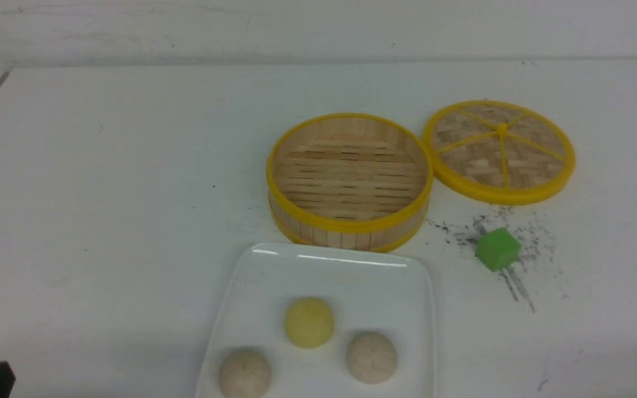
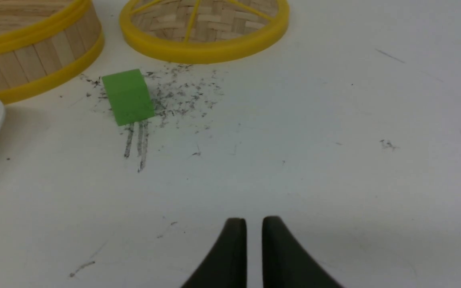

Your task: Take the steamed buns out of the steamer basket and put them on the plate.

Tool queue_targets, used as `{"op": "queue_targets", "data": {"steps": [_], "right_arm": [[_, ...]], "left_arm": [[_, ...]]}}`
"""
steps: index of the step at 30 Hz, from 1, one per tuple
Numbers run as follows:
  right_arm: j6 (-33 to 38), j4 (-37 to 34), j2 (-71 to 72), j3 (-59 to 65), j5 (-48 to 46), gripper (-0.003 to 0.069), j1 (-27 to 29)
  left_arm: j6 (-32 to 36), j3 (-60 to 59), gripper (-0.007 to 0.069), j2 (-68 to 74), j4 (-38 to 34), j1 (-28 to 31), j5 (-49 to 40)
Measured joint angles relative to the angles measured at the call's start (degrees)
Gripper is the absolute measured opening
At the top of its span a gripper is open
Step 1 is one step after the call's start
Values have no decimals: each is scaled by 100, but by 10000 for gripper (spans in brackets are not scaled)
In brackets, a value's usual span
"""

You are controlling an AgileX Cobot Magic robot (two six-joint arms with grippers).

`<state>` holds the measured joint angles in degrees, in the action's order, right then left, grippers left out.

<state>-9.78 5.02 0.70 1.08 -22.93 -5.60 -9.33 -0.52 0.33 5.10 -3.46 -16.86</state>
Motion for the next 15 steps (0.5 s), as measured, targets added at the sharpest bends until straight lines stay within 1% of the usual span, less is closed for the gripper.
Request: {"op": "queue_targets", "data": {"steps": [5,15], "right_arm": [[0,0,0,0,0,97,0],[0,0,0,0,0,108,0]], "left_arm": [[23,-105,38,-98,37,88,-325],[23,-100,48,-98,113,94,-414]]}}
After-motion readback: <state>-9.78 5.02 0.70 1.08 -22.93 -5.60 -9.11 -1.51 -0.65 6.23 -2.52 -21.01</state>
